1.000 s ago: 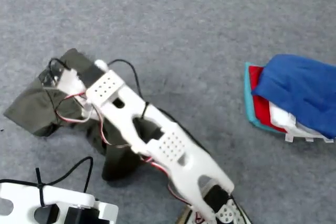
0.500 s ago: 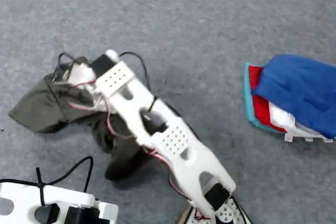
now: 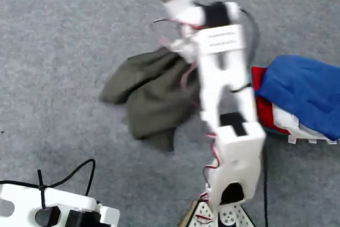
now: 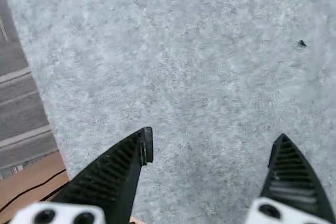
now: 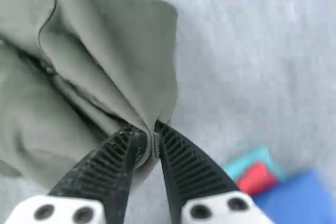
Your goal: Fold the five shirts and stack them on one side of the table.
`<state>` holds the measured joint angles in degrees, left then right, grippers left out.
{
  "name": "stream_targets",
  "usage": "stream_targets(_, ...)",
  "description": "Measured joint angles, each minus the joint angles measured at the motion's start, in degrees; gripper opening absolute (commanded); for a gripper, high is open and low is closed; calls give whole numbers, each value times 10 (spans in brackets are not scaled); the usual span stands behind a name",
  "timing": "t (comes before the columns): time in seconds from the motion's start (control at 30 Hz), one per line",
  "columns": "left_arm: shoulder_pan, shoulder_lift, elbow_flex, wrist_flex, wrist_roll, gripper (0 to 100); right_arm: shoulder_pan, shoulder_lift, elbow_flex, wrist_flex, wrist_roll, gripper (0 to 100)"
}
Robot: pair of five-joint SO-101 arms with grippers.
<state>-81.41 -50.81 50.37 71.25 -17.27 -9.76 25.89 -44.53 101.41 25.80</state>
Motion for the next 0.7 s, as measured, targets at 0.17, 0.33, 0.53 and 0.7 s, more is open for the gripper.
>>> stream_targets(0.17,64,0,35,0,2,350,72,-12,149,-10,26,9)
stream_targets(0.33,144,0,53,25,0,350,73,-13,251,-47,63,194)
stream_targets(0.53,171,0,53,65,0,350,62,-32,234,-42,77,443)
stream_targets(0.7,171,0,53,67,1,350,-46,-43,171,-32,80,446)
